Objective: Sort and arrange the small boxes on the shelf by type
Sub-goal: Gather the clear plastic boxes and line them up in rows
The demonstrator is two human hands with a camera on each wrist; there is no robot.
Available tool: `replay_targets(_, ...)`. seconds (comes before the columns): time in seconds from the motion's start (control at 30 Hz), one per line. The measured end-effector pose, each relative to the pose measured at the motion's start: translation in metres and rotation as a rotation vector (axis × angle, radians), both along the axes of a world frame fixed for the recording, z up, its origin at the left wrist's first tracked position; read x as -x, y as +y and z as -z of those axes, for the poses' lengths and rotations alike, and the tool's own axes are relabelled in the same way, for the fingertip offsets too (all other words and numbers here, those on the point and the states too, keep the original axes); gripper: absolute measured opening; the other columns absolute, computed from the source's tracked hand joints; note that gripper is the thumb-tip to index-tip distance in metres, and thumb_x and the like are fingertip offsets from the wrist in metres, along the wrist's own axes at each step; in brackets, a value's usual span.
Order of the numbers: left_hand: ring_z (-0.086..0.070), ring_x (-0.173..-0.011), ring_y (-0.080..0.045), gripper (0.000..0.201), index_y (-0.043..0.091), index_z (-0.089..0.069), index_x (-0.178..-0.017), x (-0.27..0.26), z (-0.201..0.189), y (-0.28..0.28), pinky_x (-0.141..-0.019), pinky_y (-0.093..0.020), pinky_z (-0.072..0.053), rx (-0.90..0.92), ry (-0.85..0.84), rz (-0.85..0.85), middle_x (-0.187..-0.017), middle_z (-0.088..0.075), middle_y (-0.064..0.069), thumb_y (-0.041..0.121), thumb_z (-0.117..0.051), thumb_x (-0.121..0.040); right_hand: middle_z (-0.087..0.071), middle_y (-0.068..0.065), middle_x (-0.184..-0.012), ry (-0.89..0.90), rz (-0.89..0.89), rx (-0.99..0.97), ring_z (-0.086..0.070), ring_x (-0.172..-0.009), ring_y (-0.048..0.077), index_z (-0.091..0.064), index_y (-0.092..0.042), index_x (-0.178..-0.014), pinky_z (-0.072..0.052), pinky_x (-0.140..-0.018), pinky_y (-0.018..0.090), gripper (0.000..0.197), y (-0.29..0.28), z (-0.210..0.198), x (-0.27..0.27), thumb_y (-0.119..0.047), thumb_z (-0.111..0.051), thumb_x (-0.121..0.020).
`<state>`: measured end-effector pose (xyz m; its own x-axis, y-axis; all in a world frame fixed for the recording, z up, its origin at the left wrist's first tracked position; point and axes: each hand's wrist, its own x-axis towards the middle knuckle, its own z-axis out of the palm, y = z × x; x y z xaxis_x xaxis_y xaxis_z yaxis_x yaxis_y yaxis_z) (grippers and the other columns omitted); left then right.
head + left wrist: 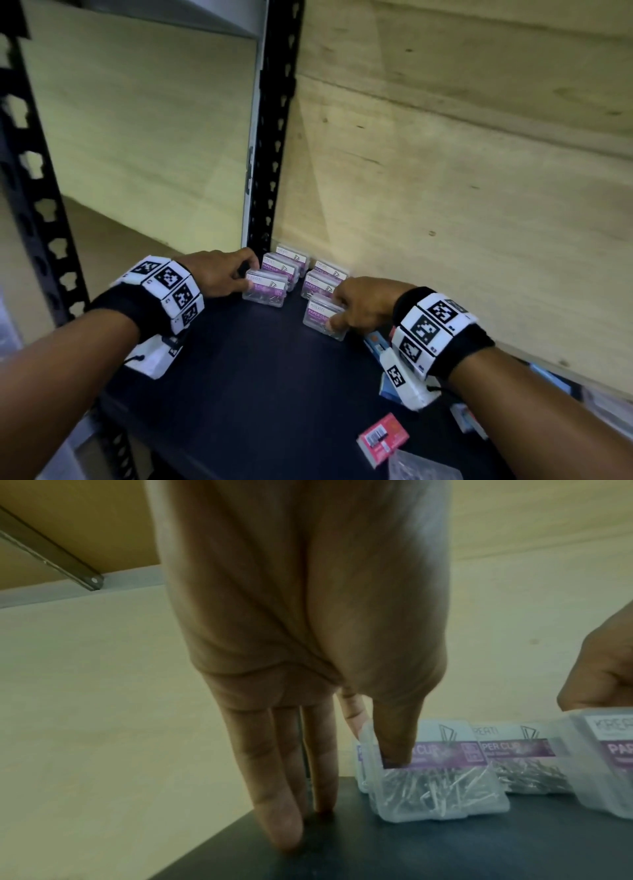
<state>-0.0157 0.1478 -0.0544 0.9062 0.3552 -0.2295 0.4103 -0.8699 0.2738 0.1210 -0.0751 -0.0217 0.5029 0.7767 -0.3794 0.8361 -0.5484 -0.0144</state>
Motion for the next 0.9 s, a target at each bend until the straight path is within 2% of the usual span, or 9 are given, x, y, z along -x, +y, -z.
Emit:
replay_targets(0.1,-0.065,-0.089,-0.018,0.034,0.035,-0.029,-0.122,-0.002,-0.001,-0.002,-0.083,-0.033,-0.05,-0.017,0.026,0.018,-0.106,-0.069,0.005,0.045,-0.05,-0.098,-0.068,0.002,-0.084,0.02,-0.002,-0.006,-0.064,-0.073,0.02,-0.063,-0.014,-0.094,-0.05,-0.064,0.032,0.034,-0.002,-0.001,0.0,-0.048,-0.062,-0.092)
replay_targets(0.2,-0.065,-0.089,-0.022,0.033,0.034,-0.029,-0.124,-0.007,-0.003,-0.003,-0.081,-0.034,-0.05,-0.043,0.056,0.031,-0.103,-0.07,0.0,0.041,-0.049,-0.099,-0.075,0.008,-0.088,0.097,0.031,0.018,-0.072,-0.077,0.023,-0.067,-0.012,-0.099,-0.057,-0.077,0.037,0.038,-0.006,-0.003,-0.005,-0.049,-0.062,-0.091)
replay_targets(0.27,-0.063,-0.082,-0.02,0.032,0.034,-0.03,-0.123,-0.009,-0.003,-0.002,-0.077,-0.033,-0.049,-0.06,0.059,0.029,-0.097,-0.069,0.0,0.04,-0.05,-0.099,-0.074,0.011,-0.097,0.188,0.079,0.001,-0.069,-0.076,0.022,-0.065,-0.009,-0.109,-0.057,-0.079,0.036,0.039,-0.009,-0.005,-0.009,-0.044,-0.064,-0.092)
replay_targets(0.37,-0.061,-0.079,-0.018,0.033,0.032,-0.032,-0.125,-0.013,-0.004,-0.001,-0.075,-0.032,-0.048,-0.085,0.061,0.025,-0.094,-0.067,-0.001,0.038,-0.051,-0.099,-0.07,0.007,-0.098,0.269,0.113,-0.023,-0.065,-0.081,0.017,-0.059,-0.007,-0.118,-0.055,-0.08,0.034,0.036,-0.015,-0.006,-0.013,-0.035,-0.063,-0.095)
replay_targets(0.5,-0.063,-0.085,-0.021,0.035,0.031,-0.031,-0.127,-0.016,-0.004,-0.002,-0.078,-0.032,-0.048,-0.111,0.066,0.024,-0.095,-0.067,-0.002,0.037,-0.051,-0.099,-0.073,0.012,-0.108,0.29,0.108,0.0,-0.071,-0.093,0.02,-0.058,-0.004,-0.12,-0.055,-0.094,0.042,0.042,-0.015,-0.007,-0.018,-0.038,-0.063,-0.095)
replay_targets(0.6,-0.059,-0.078,-0.018,0.034,0.031,-0.03,-0.127,-0.018,-0.003,-0.001,-0.075,-0.031,-0.047,-0.119,0.06,0.031,-0.086,-0.062,0.004,0.036,-0.05,-0.099,-0.075,0.008,-0.106,0.326,0.124,0.004,-0.073,-0.097,0.021,-0.061,-0.007,-0.118,-0.055,-0.094,0.044,0.042,-0.014,-0.007,-0.019,-0.041,-0.064,-0.094)
replay_targets(0.73,-0.058,-0.074,-0.017,0.033,0.032,-0.031,-0.126,-0.02,-0.003,0.0,-0.073,-0.03,-0.046,-0.13,0.057,0.035,-0.083,-0.061,0.004,0.035,-0.05,-0.099,-0.074,0.013,-0.105,0.39,0.164,-0.05,-0.072,-0.097,0.026,-0.055,-0.007,-0.12,-0.056,-0.092,0.049,0.042,-0.01,-0.005,-0.017,-0.038,-0.065,-0.093)
replay_targets(0.83,-0.058,-0.073,-0.018,0.034,0.032,-0.03,-0.127,-0.022,-0.003,0.0,-0.073,-0.032,-0.048,-0.142,0.058,0.045,-0.083,-0.062,-0.001,0.036,-0.05,-0.099,-0.072,0.014,-0.106,0.402,0.178,-0.057,-0.071,-0.099,0.027,-0.05,-0.013,-0.119,-0.055,-0.093,0.047,0.039,-0.008,-0.004,-0.014,-0.039,-0.065,-0.093)
replay_targets(0.9,-0.057,-0.071,-0.017,0.036,0.03,-0.029,-0.128,-0.022,-0.003,-0.001,-0.072,-0.031,-0.047,-0.149,0.053,0.054,-0.078,-0.059,0.002,0.036,-0.05,-0.099,-0.072,0.015,-0.107,0.398,0.178,-0.042,-0.071,-0.098,0.027,-0.048,-0.016,-0.12,-0.055,-0.094,0.046,0.042,-0.006,-0.003,-0.014,-0.042,-0.065,-0.092)
